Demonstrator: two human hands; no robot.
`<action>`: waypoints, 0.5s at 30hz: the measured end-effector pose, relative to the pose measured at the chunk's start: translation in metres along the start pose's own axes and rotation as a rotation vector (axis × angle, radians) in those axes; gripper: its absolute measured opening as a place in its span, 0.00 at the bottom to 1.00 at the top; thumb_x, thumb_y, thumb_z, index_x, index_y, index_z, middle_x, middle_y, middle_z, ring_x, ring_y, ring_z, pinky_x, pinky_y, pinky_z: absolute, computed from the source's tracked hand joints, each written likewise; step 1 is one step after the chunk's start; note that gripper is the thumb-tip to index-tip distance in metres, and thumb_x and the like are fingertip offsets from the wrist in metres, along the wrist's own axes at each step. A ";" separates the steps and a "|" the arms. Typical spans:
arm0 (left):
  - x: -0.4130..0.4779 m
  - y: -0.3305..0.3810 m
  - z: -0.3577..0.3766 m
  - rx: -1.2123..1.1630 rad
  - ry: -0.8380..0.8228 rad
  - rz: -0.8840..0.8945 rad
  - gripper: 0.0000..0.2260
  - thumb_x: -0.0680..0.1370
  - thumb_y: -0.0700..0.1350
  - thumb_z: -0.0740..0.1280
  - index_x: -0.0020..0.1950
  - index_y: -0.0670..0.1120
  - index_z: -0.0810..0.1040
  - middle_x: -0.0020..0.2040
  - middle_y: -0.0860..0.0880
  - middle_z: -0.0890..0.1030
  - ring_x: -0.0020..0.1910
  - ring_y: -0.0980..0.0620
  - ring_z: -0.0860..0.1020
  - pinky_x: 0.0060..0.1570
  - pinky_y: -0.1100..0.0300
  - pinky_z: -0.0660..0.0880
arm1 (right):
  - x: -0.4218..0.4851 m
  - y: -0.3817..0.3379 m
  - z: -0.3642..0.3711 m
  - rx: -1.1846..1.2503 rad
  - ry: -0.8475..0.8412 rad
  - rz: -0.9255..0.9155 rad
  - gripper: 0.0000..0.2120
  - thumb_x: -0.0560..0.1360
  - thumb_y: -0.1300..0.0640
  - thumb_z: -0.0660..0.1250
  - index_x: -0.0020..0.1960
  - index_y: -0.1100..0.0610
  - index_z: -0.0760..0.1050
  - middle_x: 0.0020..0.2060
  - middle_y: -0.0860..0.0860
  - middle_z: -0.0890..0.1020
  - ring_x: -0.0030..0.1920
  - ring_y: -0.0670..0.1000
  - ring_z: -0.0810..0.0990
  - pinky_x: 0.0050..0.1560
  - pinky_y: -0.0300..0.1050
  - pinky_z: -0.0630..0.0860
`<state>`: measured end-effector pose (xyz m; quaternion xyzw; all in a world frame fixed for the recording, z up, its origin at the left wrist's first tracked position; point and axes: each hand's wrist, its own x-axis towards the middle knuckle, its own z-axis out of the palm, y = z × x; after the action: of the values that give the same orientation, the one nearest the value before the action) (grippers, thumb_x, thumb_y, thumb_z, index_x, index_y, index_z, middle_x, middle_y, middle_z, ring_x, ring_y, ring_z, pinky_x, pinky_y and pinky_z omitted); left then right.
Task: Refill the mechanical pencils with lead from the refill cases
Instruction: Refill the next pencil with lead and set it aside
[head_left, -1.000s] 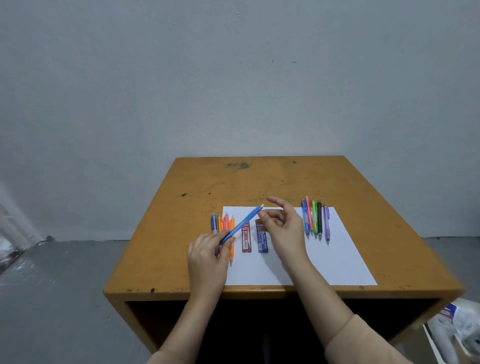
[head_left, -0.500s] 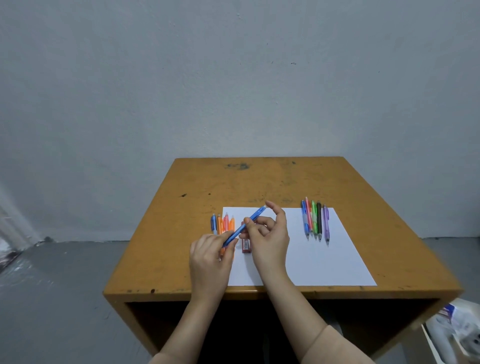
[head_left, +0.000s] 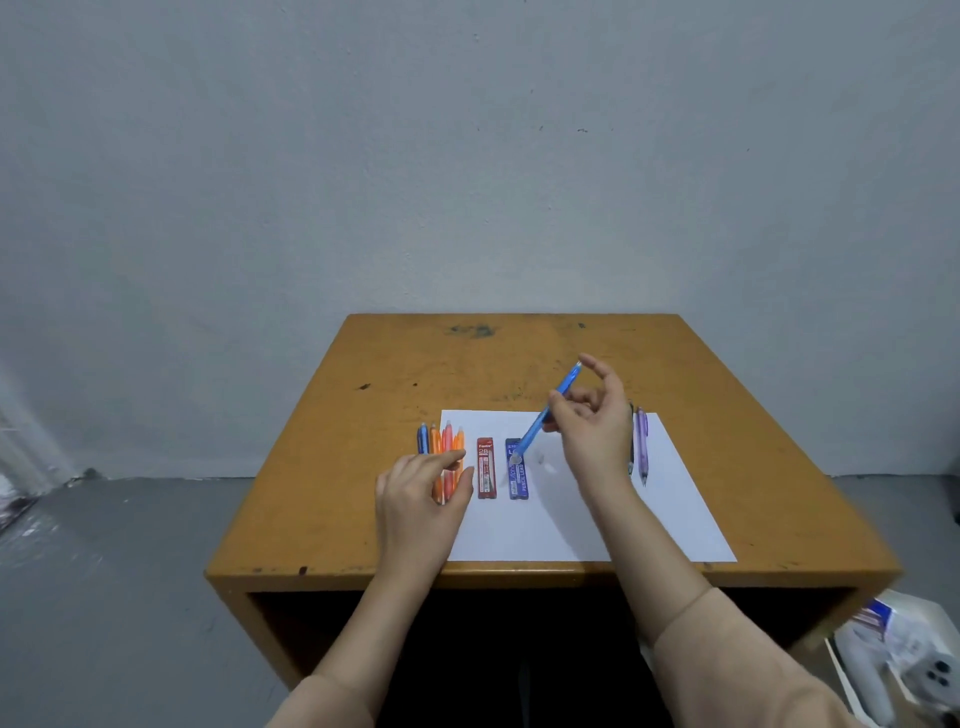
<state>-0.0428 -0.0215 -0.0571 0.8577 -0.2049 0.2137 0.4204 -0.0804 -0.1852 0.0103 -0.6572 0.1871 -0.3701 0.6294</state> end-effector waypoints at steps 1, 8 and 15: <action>0.001 0.000 0.000 -0.002 0.001 -0.003 0.10 0.73 0.48 0.73 0.54 0.49 0.83 0.49 0.54 0.83 0.51 0.54 0.77 0.52 0.56 0.69 | 0.006 -0.001 -0.004 -0.048 -0.008 0.002 0.22 0.74 0.68 0.67 0.65 0.53 0.69 0.36 0.56 0.75 0.35 0.50 0.80 0.35 0.36 0.79; 0.015 -0.010 -0.013 0.135 -0.084 -0.104 0.15 0.76 0.55 0.66 0.60 0.51 0.80 0.57 0.55 0.80 0.59 0.55 0.72 0.58 0.55 0.63 | 0.028 0.012 -0.024 -0.420 -0.166 0.115 0.23 0.74 0.68 0.65 0.67 0.53 0.71 0.34 0.51 0.73 0.34 0.50 0.78 0.31 0.32 0.75; 0.028 -0.025 -0.023 0.270 -0.139 -0.198 0.19 0.77 0.57 0.64 0.65 0.52 0.76 0.62 0.53 0.77 0.64 0.54 0.69 0.64 0.53 0.62 | 0.031 0.023 -0.026 -0.536 -0.261 0.243 0.23 0.75 0.68 0.64 0.68 0.55 0.71 0.33 0.52 0.76 0.35 0.49 0.79 0.39 0.38 0.77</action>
<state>-0.0107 0.0066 -0.0451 0.9351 -0.1174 0.1368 0.3052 -0.0740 -0.2283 -0.0056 -0.8142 0.2728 -0.1425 0.4923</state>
